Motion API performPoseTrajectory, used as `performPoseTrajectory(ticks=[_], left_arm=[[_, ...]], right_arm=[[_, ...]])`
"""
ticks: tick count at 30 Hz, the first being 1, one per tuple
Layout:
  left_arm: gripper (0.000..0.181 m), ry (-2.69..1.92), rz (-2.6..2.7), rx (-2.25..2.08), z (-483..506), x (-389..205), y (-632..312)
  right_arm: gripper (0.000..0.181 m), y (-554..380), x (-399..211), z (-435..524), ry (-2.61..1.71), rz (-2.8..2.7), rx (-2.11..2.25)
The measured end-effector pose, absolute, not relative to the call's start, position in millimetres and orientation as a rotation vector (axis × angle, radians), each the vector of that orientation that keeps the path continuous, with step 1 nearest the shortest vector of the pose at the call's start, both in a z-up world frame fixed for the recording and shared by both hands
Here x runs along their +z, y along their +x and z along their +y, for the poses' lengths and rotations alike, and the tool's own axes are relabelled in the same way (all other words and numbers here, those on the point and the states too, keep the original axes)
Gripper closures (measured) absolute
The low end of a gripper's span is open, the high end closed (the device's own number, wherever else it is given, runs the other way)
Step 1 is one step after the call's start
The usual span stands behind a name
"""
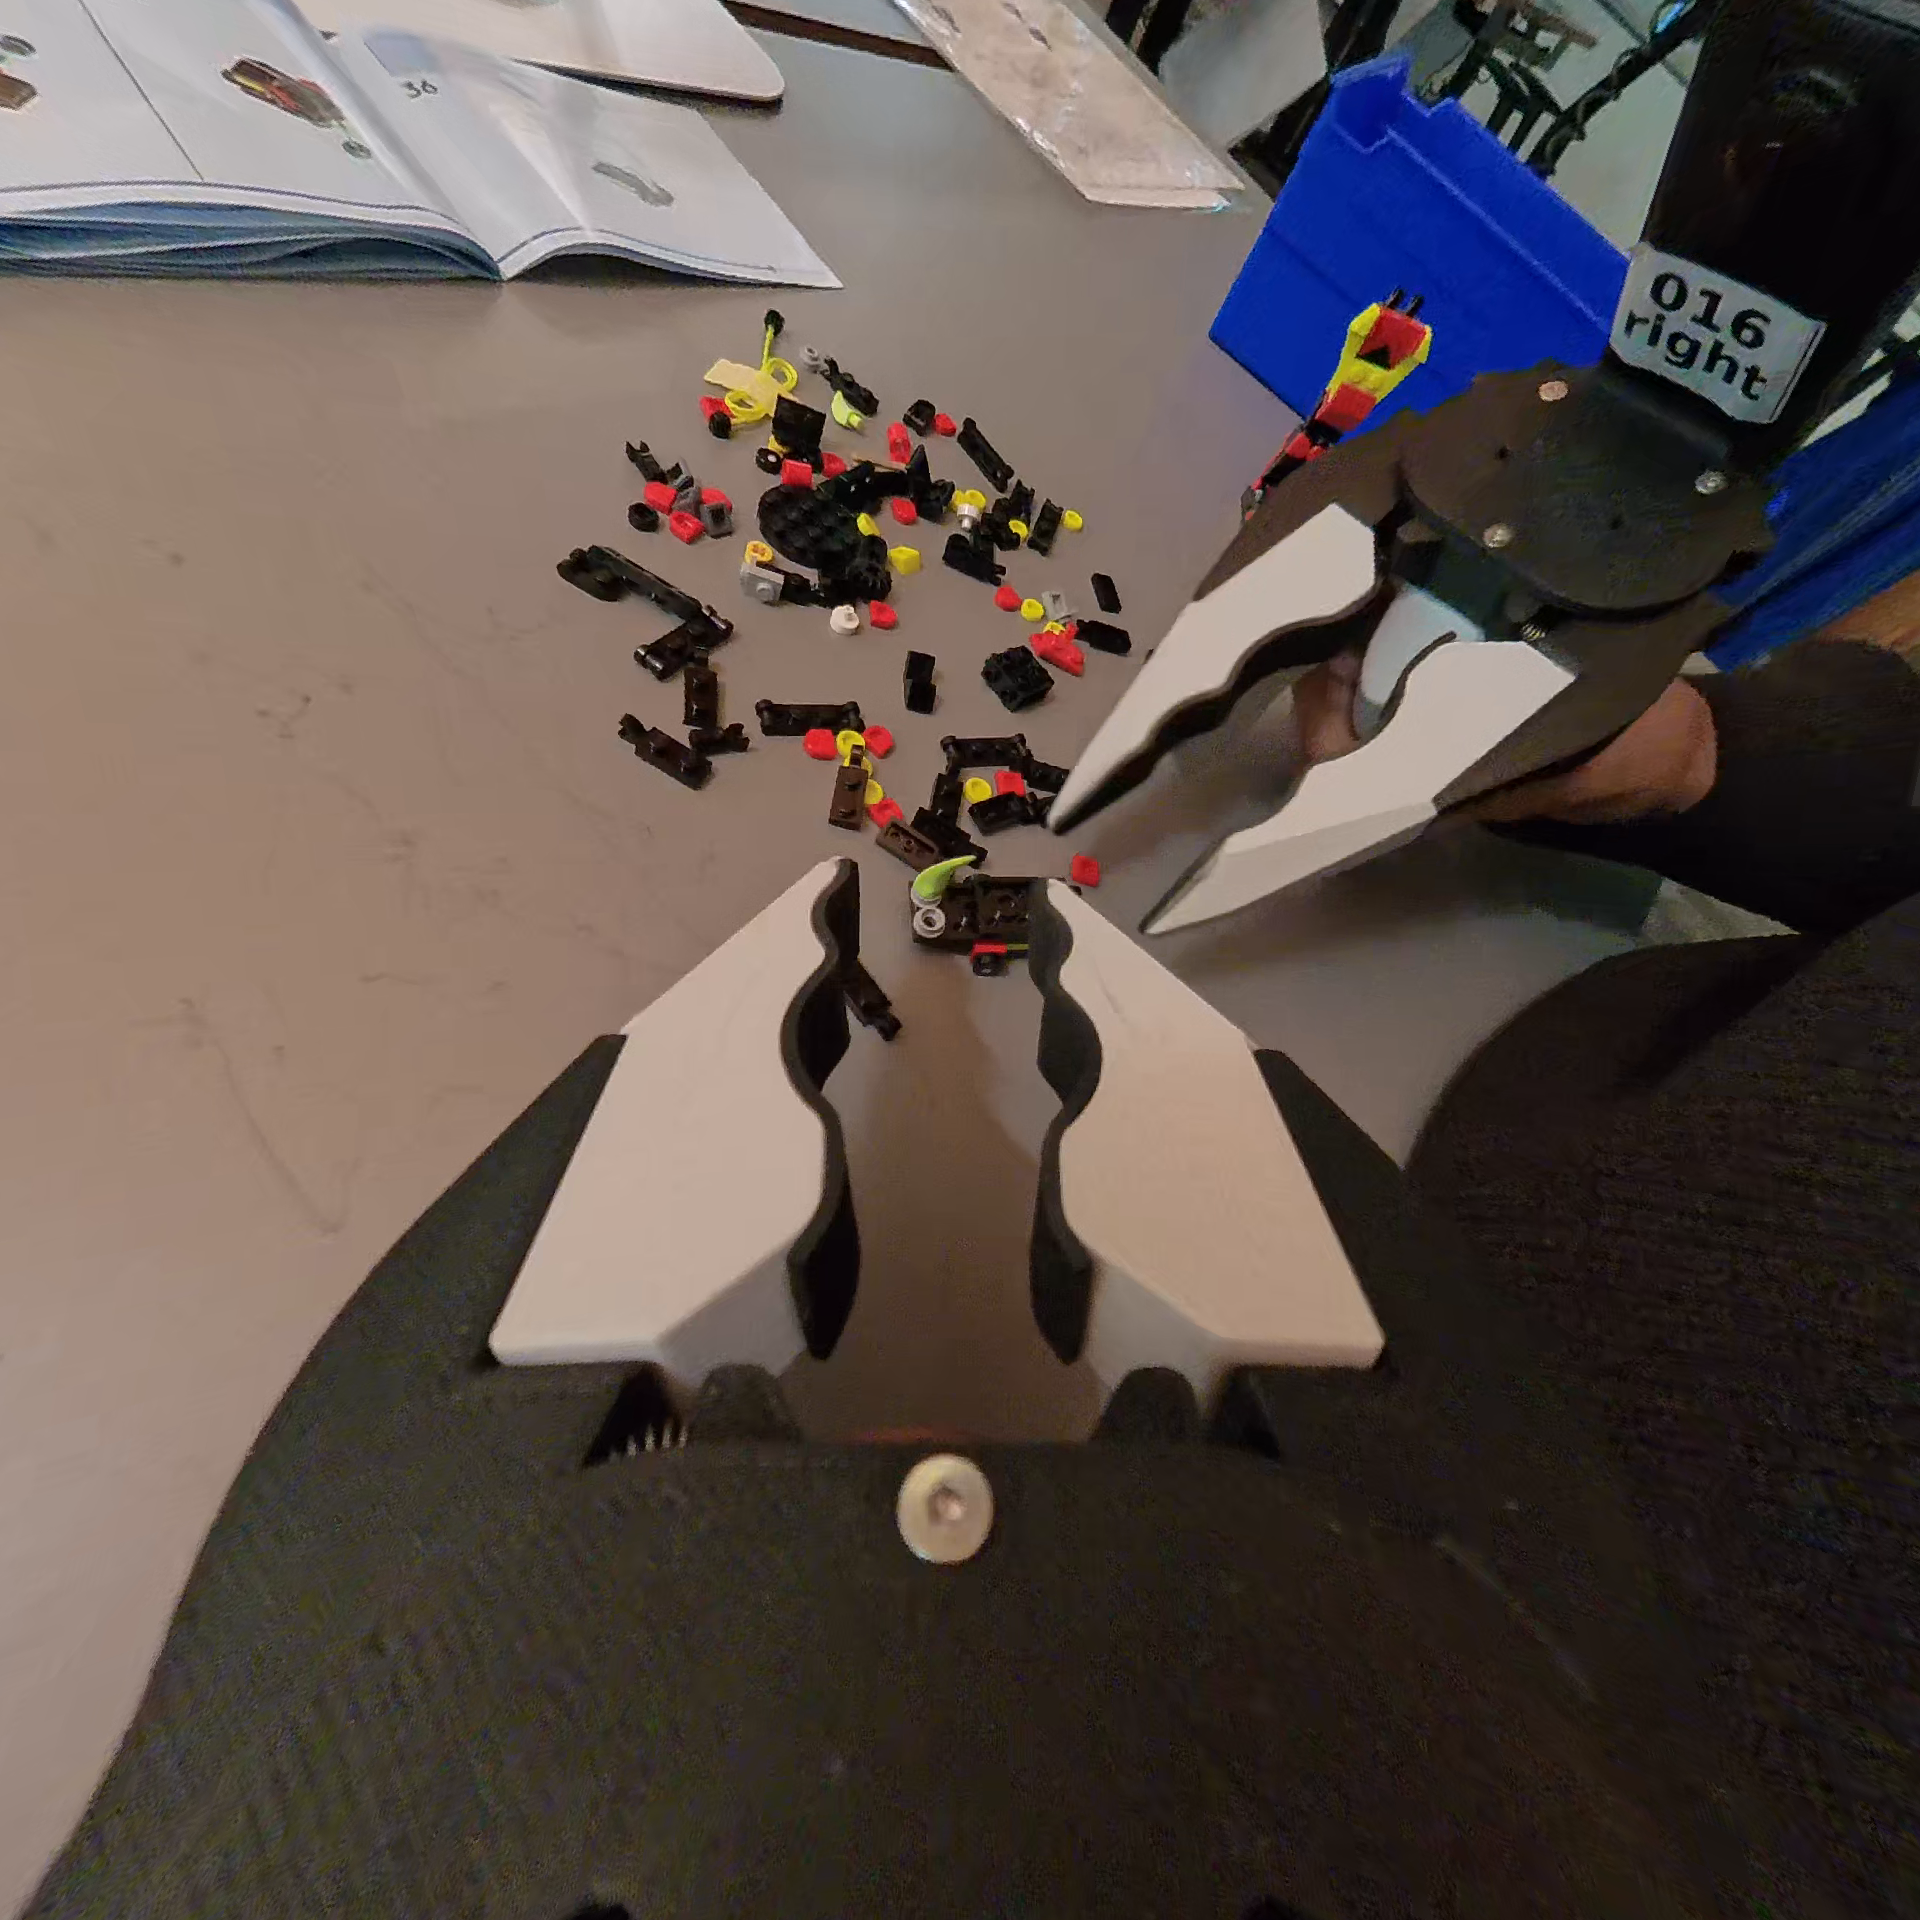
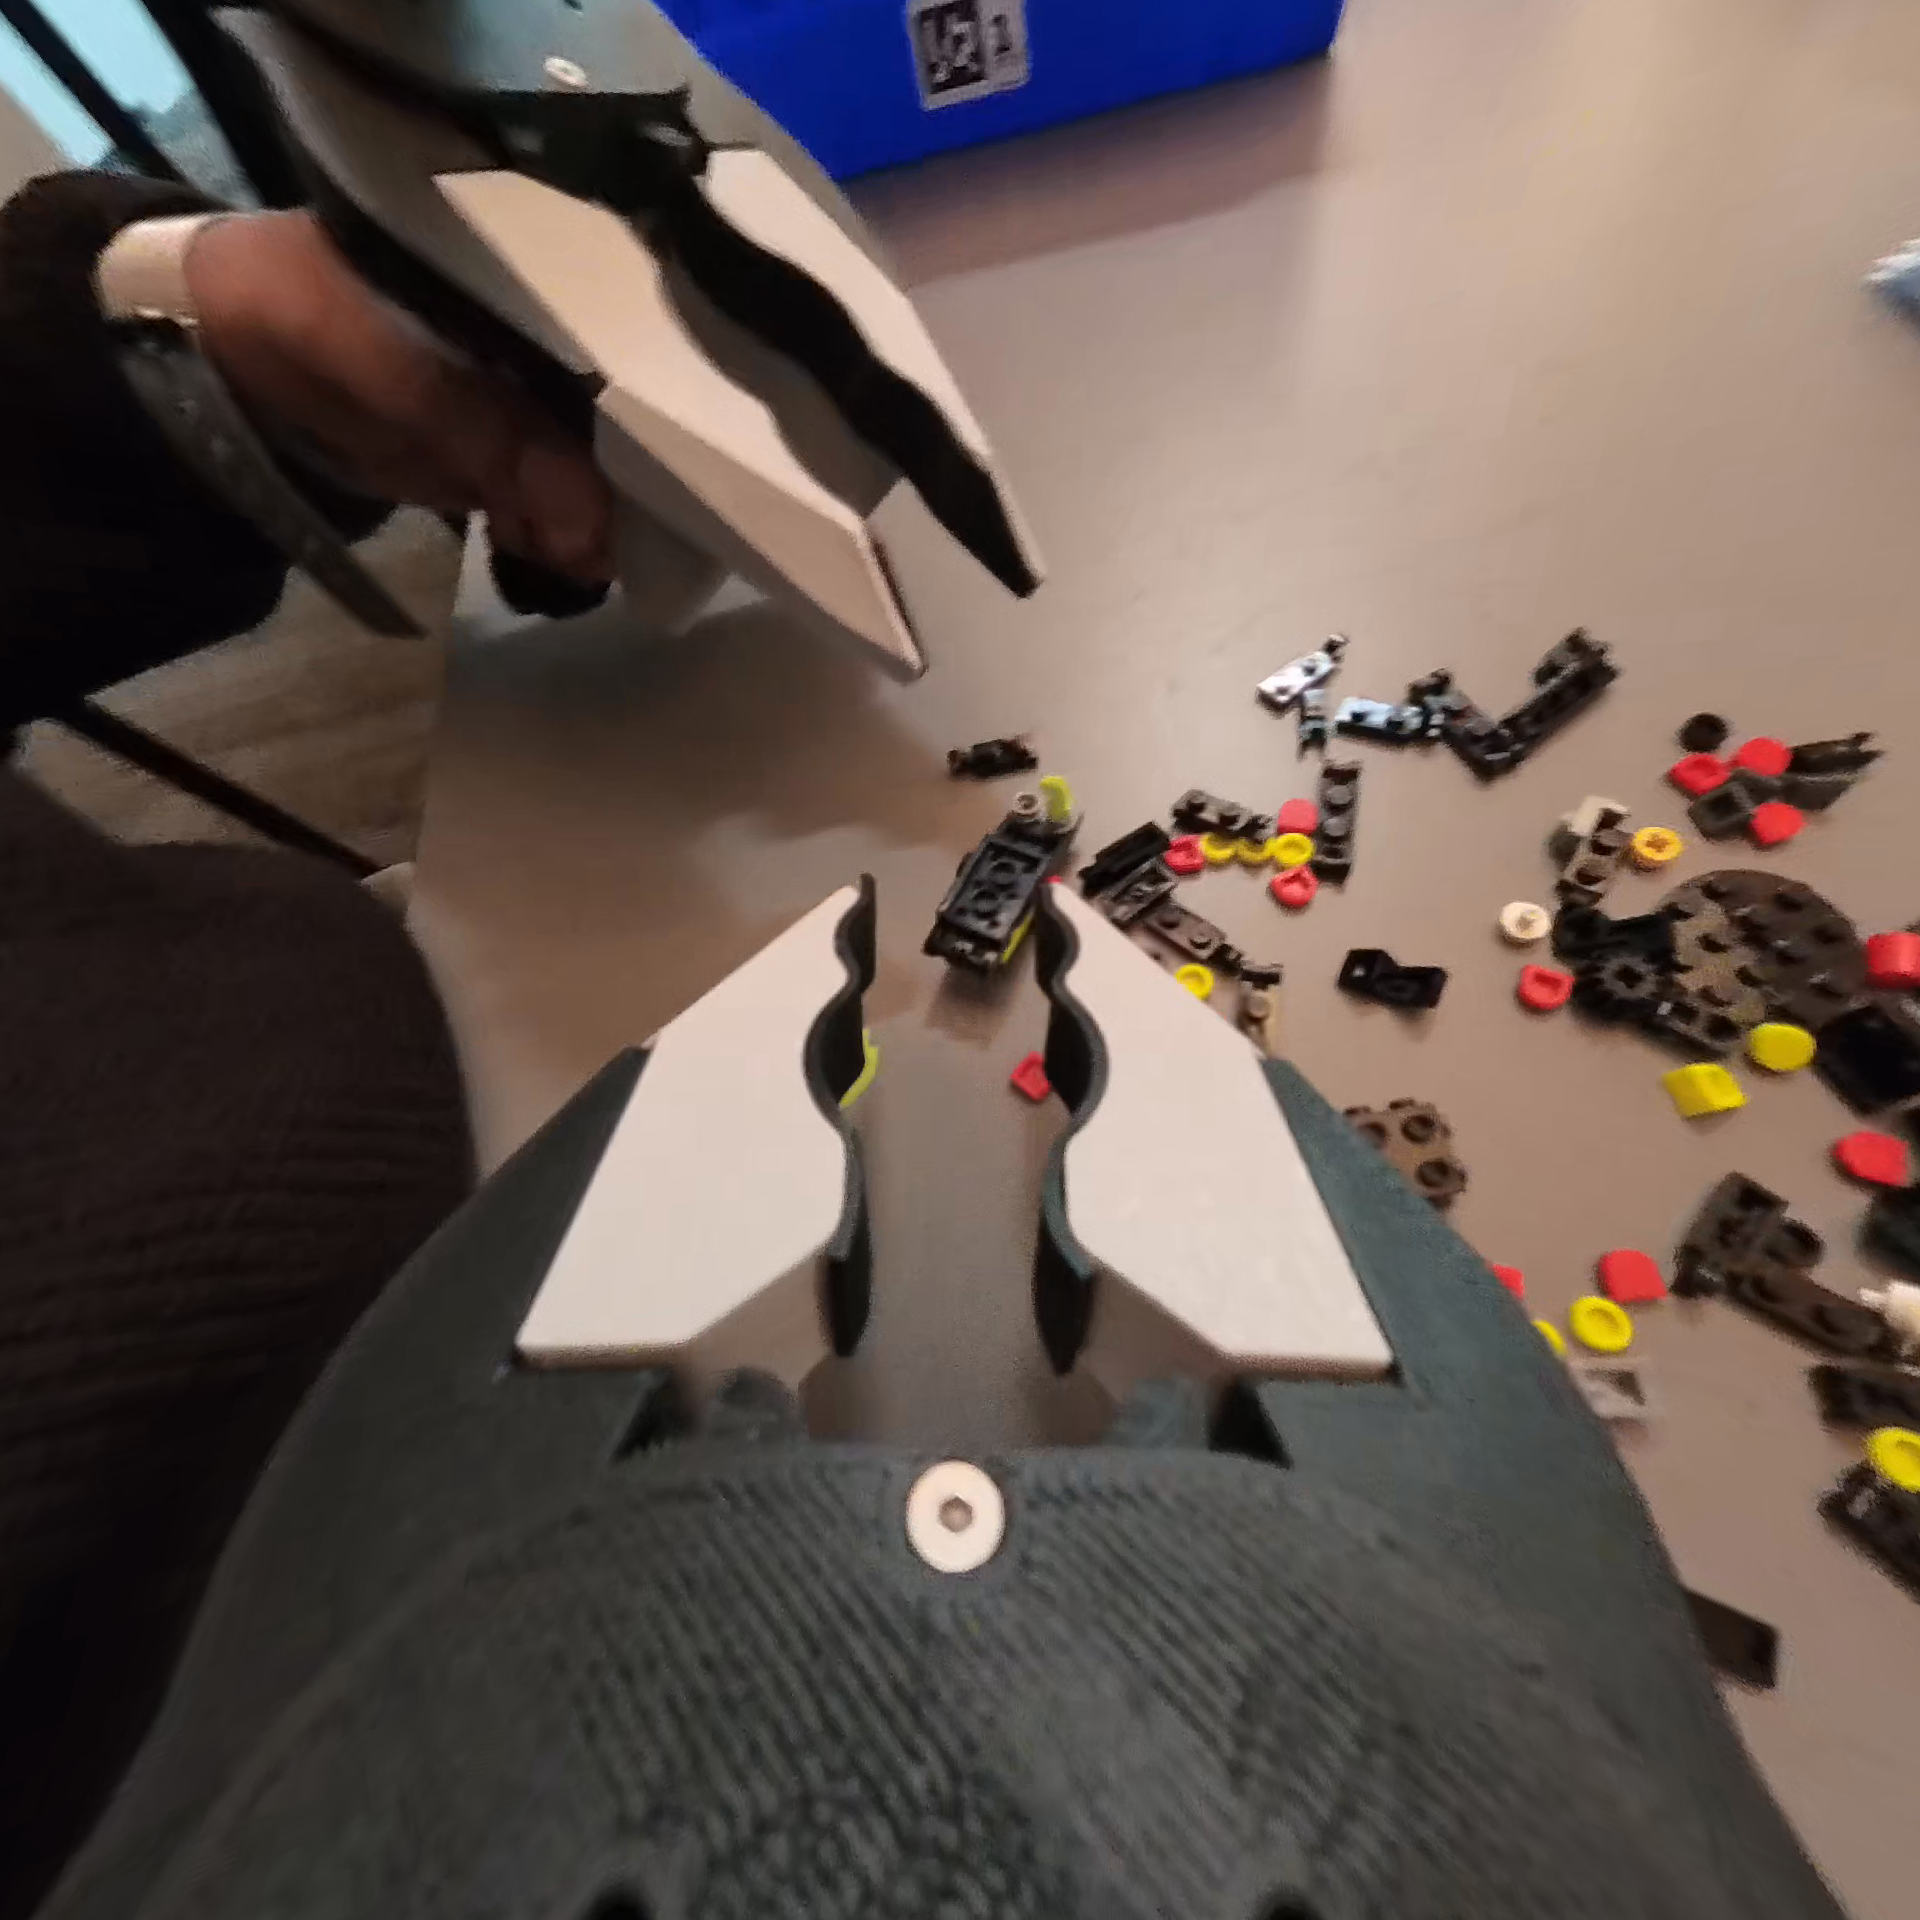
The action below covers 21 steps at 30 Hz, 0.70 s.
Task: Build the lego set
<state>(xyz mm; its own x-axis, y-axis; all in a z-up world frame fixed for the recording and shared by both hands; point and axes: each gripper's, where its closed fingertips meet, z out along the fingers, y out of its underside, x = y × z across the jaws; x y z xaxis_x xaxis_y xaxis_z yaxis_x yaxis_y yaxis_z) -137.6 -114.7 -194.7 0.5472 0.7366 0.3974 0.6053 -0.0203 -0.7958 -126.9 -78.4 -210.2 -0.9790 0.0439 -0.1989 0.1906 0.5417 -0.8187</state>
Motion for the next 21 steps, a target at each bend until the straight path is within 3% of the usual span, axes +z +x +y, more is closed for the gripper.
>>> performPoseTrajectory(ticks=[1,7,9,12,21], left_arm=[[0.151,-1.704,-1.131,0.147,-114.7,-194.5,-137.4],[0.15,-1.684,-1.123,0.132,-115.9,-192.4,-136.7],[0.15,-1.676,-1.121,0.124,-116.0,-191.5,-136.4],[0.149,-1.666,-1.111,0.113,-116.0,-190.3,-135.8],[0.14,-1.525,-1.012,-0.049,-107.8,-167.6,-126.4]], right_arm=[[0.152,-131.3,-213.2,-80.0,0.227,2.661,-1.419],[0.153,-128.0,-228.7,-88.4,0.208,2.743,-1.357],[0.164,-129.8,-232.6,-88.1,0.195,2.792,-1.335],[0.165,-131.3,-230.0,-86.9,0.177,2.806,-1.35],[0.167,-135.2,-155.0,-79.7,0.39,2.101,-1.69]])
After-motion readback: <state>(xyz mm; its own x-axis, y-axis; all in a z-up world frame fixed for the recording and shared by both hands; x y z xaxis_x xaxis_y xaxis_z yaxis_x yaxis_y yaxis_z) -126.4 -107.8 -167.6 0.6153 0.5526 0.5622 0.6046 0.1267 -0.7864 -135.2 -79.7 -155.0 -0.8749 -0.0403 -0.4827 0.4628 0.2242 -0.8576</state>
